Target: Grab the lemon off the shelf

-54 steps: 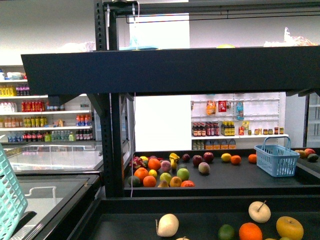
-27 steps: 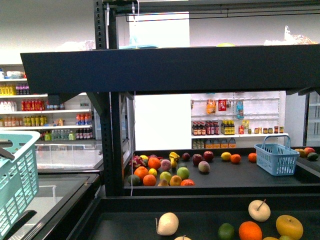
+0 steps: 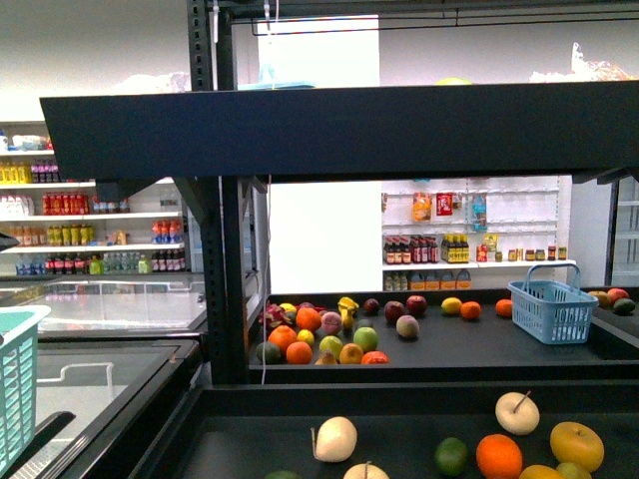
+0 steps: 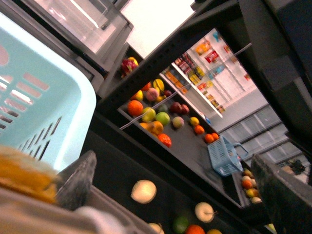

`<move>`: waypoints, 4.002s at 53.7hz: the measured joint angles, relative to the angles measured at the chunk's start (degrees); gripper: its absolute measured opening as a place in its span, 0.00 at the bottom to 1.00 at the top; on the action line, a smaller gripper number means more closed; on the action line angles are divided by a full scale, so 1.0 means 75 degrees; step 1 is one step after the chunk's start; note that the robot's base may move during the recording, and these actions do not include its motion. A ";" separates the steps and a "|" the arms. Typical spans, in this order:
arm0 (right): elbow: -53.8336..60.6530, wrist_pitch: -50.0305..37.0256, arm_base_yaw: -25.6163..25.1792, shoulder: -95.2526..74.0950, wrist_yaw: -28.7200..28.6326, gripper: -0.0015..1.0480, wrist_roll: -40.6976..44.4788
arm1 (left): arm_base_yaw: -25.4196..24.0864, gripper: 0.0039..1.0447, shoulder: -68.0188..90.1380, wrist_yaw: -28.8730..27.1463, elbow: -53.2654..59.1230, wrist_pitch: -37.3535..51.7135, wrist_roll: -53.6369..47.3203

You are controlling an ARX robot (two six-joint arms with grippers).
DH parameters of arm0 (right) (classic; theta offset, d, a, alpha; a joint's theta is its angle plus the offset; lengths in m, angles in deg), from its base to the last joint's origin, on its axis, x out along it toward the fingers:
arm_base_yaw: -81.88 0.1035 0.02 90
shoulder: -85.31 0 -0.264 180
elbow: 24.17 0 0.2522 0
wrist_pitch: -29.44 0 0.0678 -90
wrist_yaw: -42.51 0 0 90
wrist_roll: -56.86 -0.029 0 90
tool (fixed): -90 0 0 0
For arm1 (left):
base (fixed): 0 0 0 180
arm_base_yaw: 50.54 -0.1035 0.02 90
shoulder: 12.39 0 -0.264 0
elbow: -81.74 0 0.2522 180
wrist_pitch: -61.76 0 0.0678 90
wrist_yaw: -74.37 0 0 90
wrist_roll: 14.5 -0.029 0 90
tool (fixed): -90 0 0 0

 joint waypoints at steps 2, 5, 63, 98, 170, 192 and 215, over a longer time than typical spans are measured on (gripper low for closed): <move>0.0000 0.0000 0.0000 0.0000 0.0006 0.93 0.0000 | -0.0052 0.93 0.0003 0.0026 -0.0044 -0.0032 0.0041; 0.0000 0.0000 0.0000 0.0000 0.0006 0.93 0.0000 | -0.0082 0.93 0.0003 0.0067 -0.0070 -0.0050 0.0105; 0.0000 0.0000 0.0000 0.0000 0.0006 0.93 0.0000 | -0.0047 0.93 -0.0350 0.0009 0.0784 0.0356 0.0393; 0.0000 0.0000 0.0000 0.0000 0.0006 0.93 0.0000 | -0.0583 0.93 -0.1093 0.0312 0.0918 -0.0399 -0.0906; 0.0000 0.0000 0.0000 0.0000 0.0003 0.93 0.0000 | 0.2165 0.08 -1.3137 -0.3392 0.7431 -0.5590 -0.5732; 0.0000 0.0000 0.0000 0.0000 0.0006 0.93 0.0000 | 0.2168 0.02 -1.3921 -0.3386 0.8705 -0.5173 -0.5785; 0.0000 0.0000 0.0000 0.0000 0.0003 0.93 0.0000 | 0.2168 0.02 -1.4347 -0.3389 0.9244 -0.5030 -0.5785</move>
